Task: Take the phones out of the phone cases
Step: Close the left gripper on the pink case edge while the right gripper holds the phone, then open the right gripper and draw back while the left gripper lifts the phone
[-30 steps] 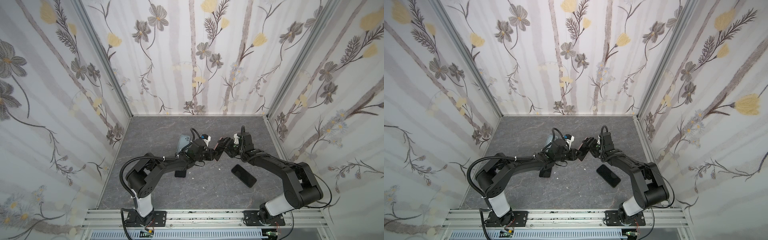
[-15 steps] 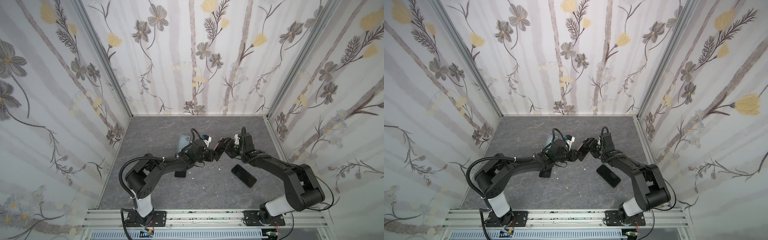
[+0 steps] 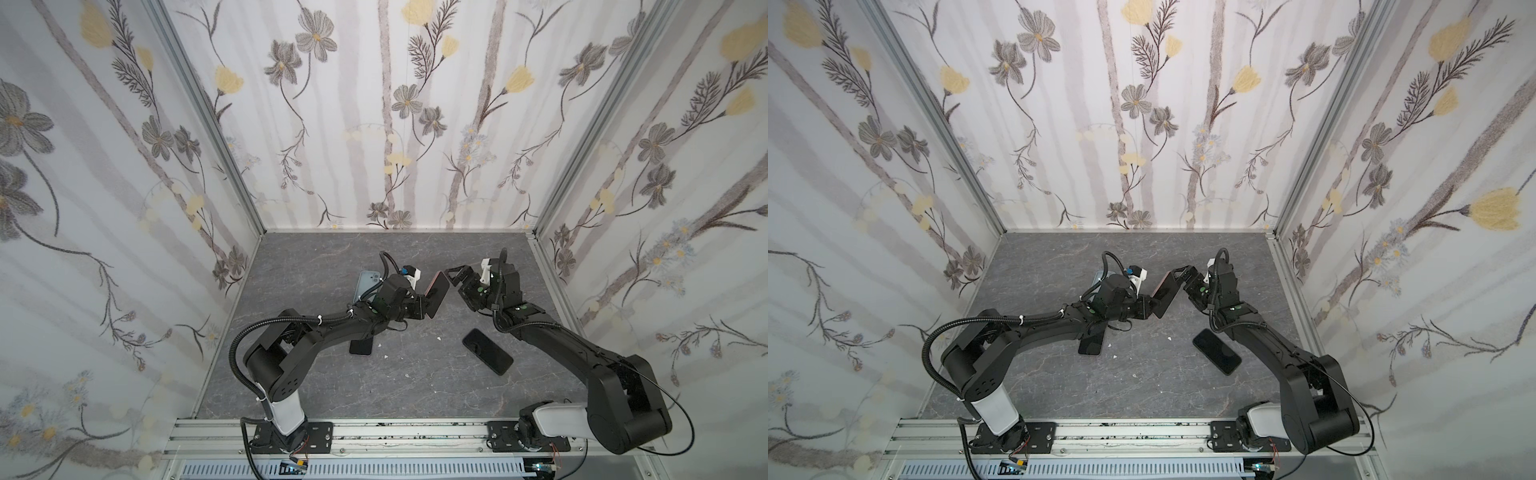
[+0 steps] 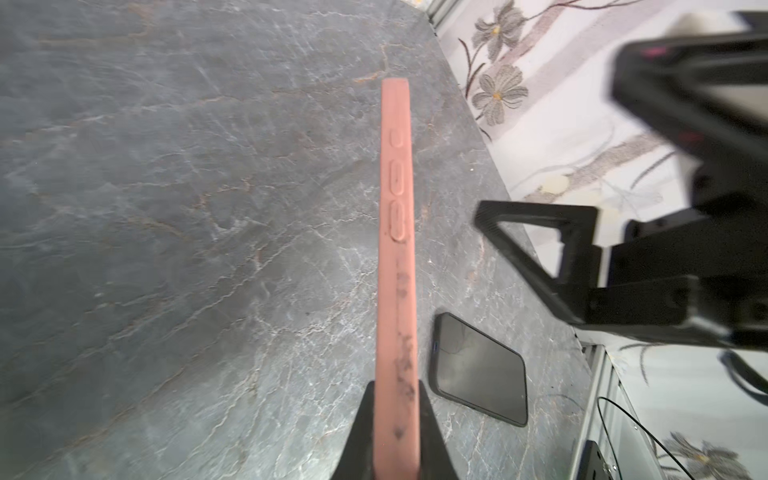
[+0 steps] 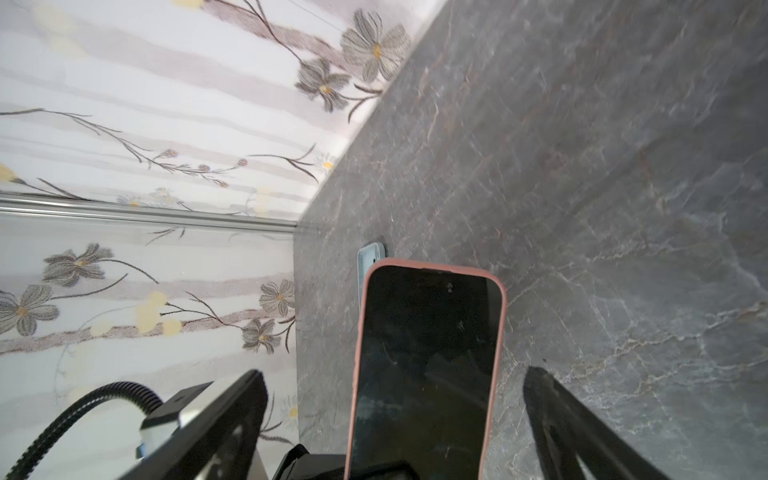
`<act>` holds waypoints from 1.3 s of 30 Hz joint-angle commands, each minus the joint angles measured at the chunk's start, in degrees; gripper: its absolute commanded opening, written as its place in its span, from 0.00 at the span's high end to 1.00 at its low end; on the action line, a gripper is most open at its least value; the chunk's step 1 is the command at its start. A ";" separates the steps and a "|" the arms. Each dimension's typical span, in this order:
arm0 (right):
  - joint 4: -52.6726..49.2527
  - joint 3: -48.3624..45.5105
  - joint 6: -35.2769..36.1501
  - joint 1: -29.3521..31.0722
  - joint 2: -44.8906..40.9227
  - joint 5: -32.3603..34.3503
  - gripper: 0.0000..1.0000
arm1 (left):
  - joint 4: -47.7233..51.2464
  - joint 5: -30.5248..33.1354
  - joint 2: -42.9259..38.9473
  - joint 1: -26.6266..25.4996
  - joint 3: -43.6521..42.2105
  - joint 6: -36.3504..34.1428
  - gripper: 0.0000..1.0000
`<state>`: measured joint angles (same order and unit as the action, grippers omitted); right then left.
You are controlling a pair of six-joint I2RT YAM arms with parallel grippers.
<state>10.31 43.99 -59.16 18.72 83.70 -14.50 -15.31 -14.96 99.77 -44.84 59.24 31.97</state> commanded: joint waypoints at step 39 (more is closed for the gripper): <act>-14.67 13.29 53.63 -0.12 -16.48 -20.15 0.08 | 8.91 -16.97 -25.81 14.57 -0.71 -17.41 1.00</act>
<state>-2.24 56.23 -7.97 18.59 66.83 -29.34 -2.98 -22.33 75.64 -31.40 59.00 18.00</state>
